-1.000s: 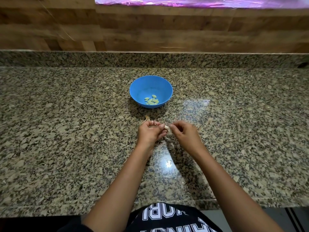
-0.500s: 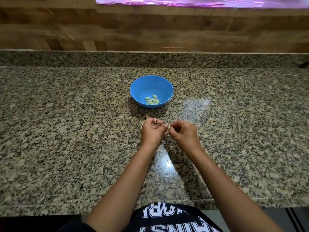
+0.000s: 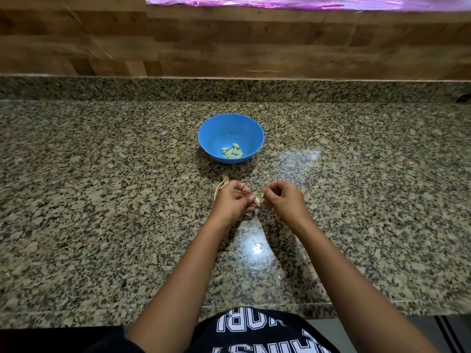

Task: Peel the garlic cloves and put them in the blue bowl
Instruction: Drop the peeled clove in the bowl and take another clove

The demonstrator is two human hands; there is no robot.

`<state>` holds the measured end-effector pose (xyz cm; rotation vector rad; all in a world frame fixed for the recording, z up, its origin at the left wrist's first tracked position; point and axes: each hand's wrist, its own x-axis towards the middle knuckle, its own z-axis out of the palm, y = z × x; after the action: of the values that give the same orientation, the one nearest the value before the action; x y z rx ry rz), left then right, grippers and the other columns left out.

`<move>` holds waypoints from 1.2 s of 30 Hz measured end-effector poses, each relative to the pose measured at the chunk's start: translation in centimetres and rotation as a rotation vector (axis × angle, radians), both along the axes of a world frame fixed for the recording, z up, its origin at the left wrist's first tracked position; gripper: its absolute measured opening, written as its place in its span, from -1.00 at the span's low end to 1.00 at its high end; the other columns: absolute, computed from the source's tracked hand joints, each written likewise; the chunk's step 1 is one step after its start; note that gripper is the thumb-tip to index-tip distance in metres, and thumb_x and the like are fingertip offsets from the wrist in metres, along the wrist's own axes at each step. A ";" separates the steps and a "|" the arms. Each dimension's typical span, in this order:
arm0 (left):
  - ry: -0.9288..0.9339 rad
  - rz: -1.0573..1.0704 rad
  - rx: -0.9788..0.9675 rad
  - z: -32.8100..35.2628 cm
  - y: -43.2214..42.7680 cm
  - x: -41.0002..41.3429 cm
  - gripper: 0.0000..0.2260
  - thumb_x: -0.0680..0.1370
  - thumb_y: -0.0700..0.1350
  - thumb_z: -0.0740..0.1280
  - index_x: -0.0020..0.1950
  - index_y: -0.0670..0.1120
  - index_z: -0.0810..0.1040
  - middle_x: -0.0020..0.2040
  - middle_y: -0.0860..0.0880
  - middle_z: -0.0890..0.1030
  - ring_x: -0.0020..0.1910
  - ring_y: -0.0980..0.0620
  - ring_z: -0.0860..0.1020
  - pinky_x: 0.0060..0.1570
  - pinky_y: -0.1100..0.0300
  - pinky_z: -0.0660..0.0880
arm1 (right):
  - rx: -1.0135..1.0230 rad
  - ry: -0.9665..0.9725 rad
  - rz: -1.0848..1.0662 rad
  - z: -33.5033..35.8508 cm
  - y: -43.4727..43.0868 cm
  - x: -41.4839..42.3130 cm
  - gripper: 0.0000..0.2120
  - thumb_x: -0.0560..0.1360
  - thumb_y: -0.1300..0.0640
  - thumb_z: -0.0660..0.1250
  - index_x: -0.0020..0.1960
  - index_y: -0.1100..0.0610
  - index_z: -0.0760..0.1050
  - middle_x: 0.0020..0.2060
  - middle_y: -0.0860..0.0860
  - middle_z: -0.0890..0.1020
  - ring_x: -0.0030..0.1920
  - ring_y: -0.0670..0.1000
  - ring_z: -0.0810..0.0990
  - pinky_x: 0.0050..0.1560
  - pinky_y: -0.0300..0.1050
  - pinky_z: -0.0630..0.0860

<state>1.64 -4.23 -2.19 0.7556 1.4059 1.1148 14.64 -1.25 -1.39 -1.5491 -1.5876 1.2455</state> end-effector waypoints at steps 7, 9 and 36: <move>-0.323 0.116 -0.049 0.4 -0.3 -0.2 -0.88 0.48 -0.46 0.28 -0.03 -0.31 0.49 -0.14 -0.19 0.59 -0.22 -0.01 0.62 -0.17 0.27 0.61 | -0.124 0.081 0.069 -0.4 -0.5 0.6 -0.82 0.54 0.28 0.24 0.12 0.23 0.53 -0.09 0.09 0.63 -0.15 0.06 0.61 0.00 -0.03 0.59; -0.379 0.146 -0.024 0.3 -0.2 -0.1 -0.91 0.48 -0.45 0.30 -0.08 -0.31 0.53 -0.16 -0.19 0.61 -0.24 -0.01 0.64 -0.16 0.27 0.61 | -0.133 0.214 0.047 -0.3 -0.7 0.4 -0.82 0.51 0.27 0.30 0.11 0.25 0.55 -0.09 0.12 0.66 -0.10 0.05 0.65 -0.04 -0.11 0.60; 0.156 0.108 0.087 0.1 -0.2 0.3 -0.94 0.49 -0.25 0.39 -0.14 -0.24 0.57 -0.26 -0.15 0.62 -0.31 -0.04 0.58 -0.14 0.01 0.58 | -0.325 0.714 -0.142 0.3 -0.5 0.4 -0.82 0.46 0.42 0.30 0.05 0.32 0.51 -0.19 0.17 0.62 -0.27 0.05 0.59 -0.23 -0.17 0.60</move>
<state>1.94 -4.43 -2.11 0.8524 1.5522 1.2288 15.00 -1.78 -1.05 -1.1571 -0.8356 1.7741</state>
